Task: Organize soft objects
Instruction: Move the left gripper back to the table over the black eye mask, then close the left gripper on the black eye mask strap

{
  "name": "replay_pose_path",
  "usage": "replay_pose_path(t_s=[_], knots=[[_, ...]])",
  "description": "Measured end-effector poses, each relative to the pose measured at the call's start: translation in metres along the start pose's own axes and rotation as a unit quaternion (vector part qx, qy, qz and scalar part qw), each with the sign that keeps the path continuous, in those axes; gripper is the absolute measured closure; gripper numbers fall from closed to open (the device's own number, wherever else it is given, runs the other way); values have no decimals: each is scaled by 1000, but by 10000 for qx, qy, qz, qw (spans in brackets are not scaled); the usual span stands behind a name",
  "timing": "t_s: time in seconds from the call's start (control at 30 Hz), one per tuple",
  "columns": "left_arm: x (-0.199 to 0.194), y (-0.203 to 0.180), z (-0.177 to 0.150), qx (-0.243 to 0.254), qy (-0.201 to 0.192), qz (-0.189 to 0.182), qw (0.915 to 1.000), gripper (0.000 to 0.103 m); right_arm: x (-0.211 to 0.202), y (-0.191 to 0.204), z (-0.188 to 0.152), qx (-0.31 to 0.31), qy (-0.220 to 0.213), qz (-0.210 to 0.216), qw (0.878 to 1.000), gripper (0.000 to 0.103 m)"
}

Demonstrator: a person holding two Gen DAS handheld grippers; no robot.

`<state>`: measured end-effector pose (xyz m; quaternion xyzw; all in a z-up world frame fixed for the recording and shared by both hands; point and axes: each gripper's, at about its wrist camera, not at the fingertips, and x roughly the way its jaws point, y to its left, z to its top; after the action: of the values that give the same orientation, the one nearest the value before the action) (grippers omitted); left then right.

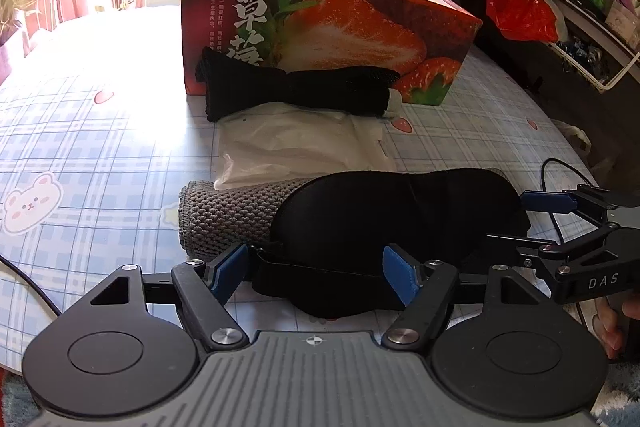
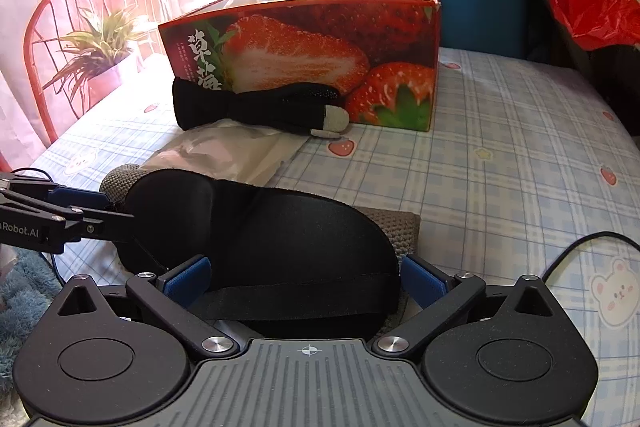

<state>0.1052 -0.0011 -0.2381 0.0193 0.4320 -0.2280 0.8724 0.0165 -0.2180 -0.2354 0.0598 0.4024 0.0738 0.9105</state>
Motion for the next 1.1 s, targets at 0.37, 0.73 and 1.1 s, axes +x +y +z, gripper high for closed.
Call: replay_pose_path(t_s=[0.37,0.73,1.1], knots=[[11,11,-3,-268,203,-82,9994,28,6,-5,0,175,191,23,9997,3],[12,9,-2,-248,221,-53,9994,28,-13,6,3,-149,-358,41,9992,44],[7,31,-5,-869,54,-405,9954,43,-11,-6,2,248,-328,85,9991,78]])
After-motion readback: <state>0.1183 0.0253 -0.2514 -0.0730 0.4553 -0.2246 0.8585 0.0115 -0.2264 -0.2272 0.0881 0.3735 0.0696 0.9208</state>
